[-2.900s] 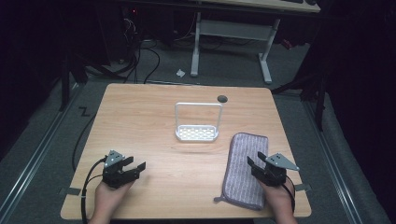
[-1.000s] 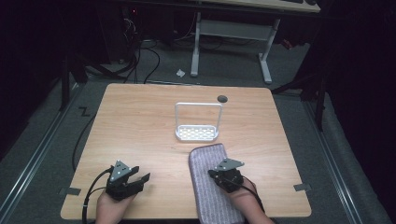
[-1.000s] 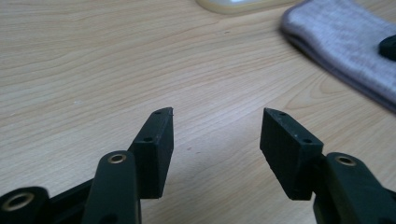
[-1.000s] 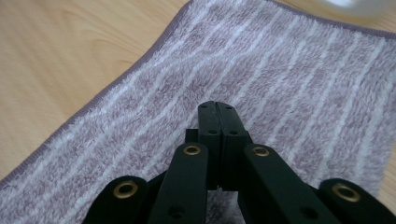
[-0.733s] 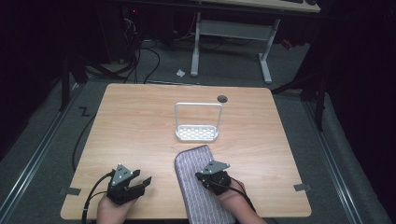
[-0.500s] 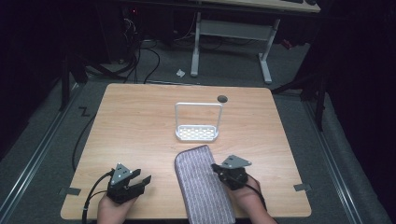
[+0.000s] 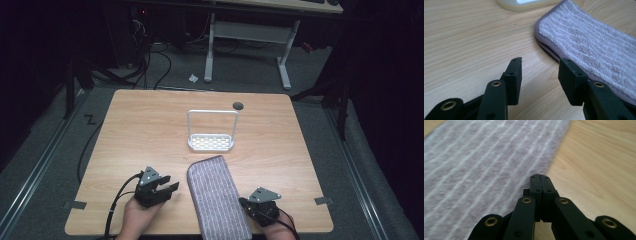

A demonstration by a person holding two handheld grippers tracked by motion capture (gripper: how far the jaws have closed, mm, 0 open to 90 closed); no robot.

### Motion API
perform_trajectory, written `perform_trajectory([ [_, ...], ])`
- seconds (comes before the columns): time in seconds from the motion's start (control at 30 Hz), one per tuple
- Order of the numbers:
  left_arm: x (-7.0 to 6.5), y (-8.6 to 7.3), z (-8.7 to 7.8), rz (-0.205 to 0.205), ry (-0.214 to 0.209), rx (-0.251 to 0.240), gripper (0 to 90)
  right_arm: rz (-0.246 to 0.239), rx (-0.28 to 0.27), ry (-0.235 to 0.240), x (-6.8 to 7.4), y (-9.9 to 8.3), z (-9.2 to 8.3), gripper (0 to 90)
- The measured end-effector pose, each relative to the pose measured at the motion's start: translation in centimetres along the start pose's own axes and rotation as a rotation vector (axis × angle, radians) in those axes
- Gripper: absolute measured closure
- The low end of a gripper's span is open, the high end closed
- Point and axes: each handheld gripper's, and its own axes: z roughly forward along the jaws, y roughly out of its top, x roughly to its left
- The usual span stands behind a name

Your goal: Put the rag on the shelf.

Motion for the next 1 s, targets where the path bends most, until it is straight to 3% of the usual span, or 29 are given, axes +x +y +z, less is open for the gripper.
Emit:
perform_trajectory([
  [0.1, -0.2, 0.2, 0.5, -0.014, -0.005, 0.001, 53.2, -0.021, 0.001, 0.016, 0.8, 0.1, 0.0, 90.0],
  [0.23, -0.4, 0.9, 2.0, -0.023, 0.022, 0.004, 48.8, -0.074, -0.005, 0.093, 2.9, 0.7, 0.5, 90.0],
  [0.37, -0.4, 1.6, 3.2, -0.024, 0.048, 0.024, 45.1, -0.108, -0.014, 0.101, 3.6, 1.2, 0.7, 89.8],
  [0.4, -0.4, 2.1, 4.0, 0.002, 0.083, 0.039, 43.5, -0.090, -0.035, 0.095, 3.1, 1.4, 0.6, 89.5],
  [0.67, -0.2, 2.7, 5.3, -0.036, 0.092, 0.037, 45.4, -0.006, -0.075, 0.080, 1.1, 1.8, 1.1, 85.0],
  [0.7, -0.2, 2.8, 5.4, -0.045, 0.095, 0.032, 47.9, 0.027, -0.086, 0.083, 0.6, 2.3, 1.7, 79.5],
  [0.77, -0.2, 2.9, 5.5, -0.044, 0.094, 0.031, 48.7, 0.036, -0.092, 0.083, 0.5, 2.6, 1.9, 76.1],
  [0.8, -0.4, 2.9, 5.6, -0.040, 0.094, 0.033, 51.1, 0.054, -0.110, 0.064, 0.0, 3.9, 2.7, 66.5],
  [0.83, -0.5, 2.9, 5.7, -0.035, 0.096, 0.034, 51.1, 0.054, -0.110, 0.064, 0.0, 3.9, 2.7, 66.5],
  [0.87, -0.6, 3.0, 5.8, -0.035, 0.096, 0.035, 53.9, 0.083, -0.131, 0.040, -0.6, 5.2, 3.6, 63.3],
  [1.0, -0.8, 2.9, 5.7, -0.031, 0.115, 0.036, 61.9, 0.158, -0.141, 0.001, -1.9, 7.6, 5.7, 56.2],
])
